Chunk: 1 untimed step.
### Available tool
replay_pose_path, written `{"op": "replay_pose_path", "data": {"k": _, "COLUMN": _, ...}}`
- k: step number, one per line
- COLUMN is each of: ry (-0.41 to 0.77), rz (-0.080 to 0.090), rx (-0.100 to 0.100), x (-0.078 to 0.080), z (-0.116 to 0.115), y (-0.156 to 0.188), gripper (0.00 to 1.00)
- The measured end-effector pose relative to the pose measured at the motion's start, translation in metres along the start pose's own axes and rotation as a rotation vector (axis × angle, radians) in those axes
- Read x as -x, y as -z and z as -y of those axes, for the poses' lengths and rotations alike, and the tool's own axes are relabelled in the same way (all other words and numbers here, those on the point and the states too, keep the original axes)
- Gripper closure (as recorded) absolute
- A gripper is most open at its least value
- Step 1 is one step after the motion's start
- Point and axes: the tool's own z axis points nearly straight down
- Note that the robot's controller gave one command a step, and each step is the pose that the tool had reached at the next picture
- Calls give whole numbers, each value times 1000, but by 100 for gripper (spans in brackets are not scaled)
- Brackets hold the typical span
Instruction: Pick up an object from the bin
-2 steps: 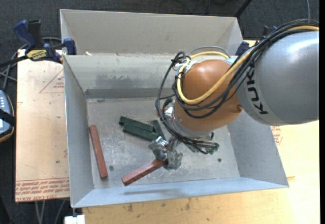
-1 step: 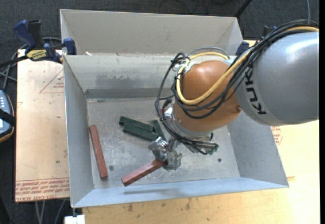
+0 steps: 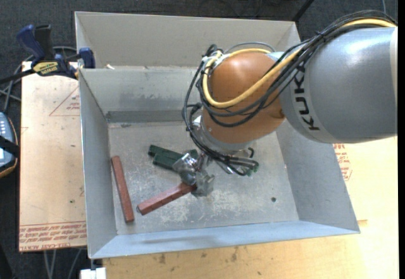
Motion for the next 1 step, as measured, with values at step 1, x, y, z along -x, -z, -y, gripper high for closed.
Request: {"op": "replay_pose_path", "data": {"k": 1, "ry": 2, "rz": -2, "rx": 2, "x": -34, "z": 21, "y": 26, "gripper": 100}}
